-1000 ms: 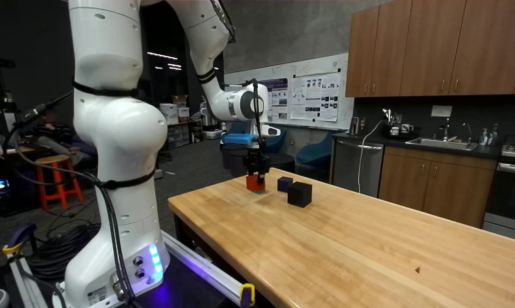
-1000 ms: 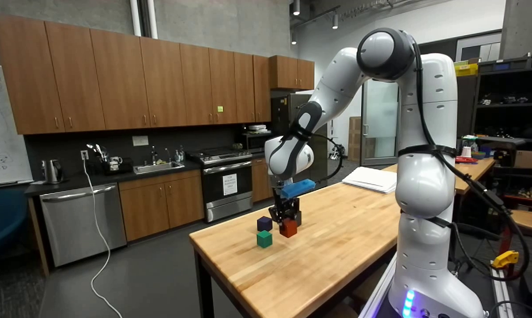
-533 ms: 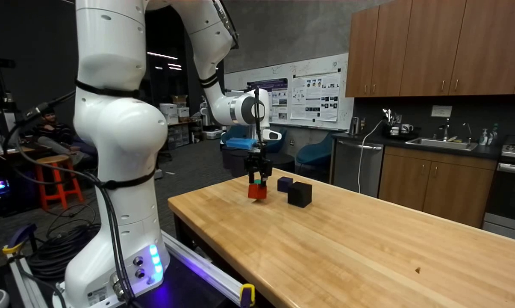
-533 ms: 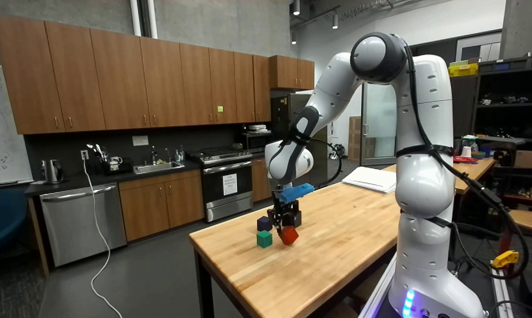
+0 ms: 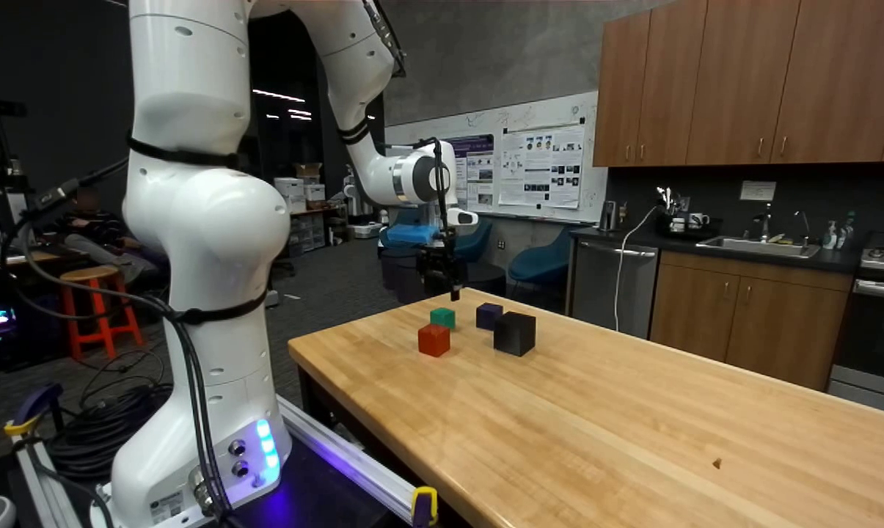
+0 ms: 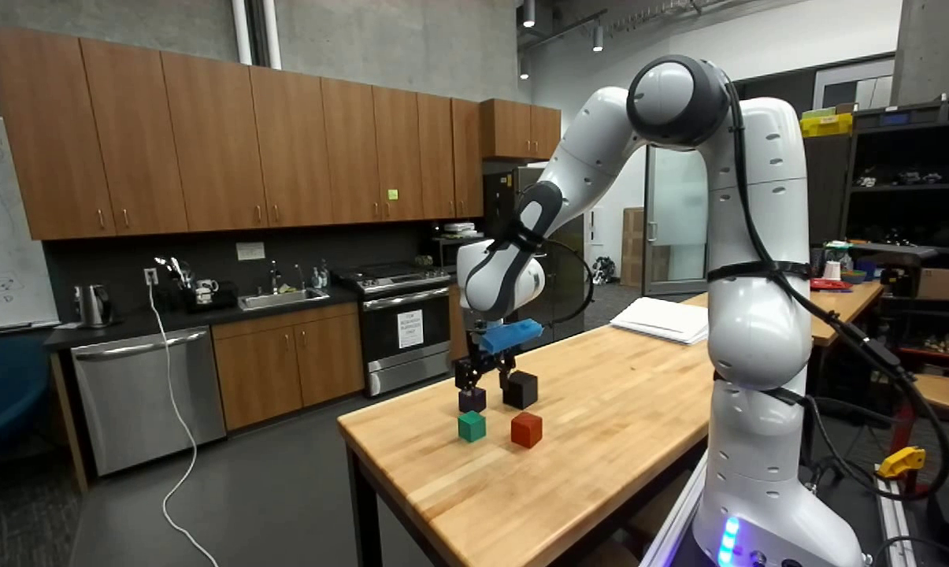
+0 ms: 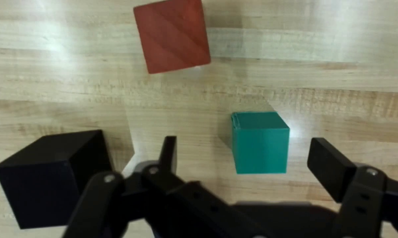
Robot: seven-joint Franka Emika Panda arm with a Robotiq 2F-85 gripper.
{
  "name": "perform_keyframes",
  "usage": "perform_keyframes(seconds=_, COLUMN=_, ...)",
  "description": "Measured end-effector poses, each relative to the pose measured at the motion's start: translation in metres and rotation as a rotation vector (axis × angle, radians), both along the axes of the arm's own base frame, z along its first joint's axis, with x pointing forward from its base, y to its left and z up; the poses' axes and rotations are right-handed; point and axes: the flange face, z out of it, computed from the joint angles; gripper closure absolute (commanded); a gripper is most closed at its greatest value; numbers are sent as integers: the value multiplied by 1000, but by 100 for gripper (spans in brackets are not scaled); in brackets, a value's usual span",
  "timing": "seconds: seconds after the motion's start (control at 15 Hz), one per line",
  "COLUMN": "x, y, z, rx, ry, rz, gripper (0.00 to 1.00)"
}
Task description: Swap the orange and green blocks' positions
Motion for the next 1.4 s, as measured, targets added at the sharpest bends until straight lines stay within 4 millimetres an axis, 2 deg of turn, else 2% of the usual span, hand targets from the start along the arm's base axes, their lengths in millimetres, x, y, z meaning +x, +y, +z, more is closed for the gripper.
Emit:
perform_keyframes(seconds=0.2, x=8, y=17, z=6, rx=3, ry=-19, rz=33, gripper=0)
perform_keyframes(seconds=0.4, x=15, y=26, z=4, rx=4, ry=-19, rz=58, gripper=0)
perform_keyframes(seconds=1.0, x=34, y=26, z=-31, rx=3, ry=28, rz=77, gripper=0)
perform_keyframes(seconds=1.33, x=48, y=23, z=-43, rx=2, ry=36, rz=74, gripper=0)
perform_keyframes(seconds=1.4, x=51, y=21, z=-45, rx=1, ry=37, rz=73, gripper=25)
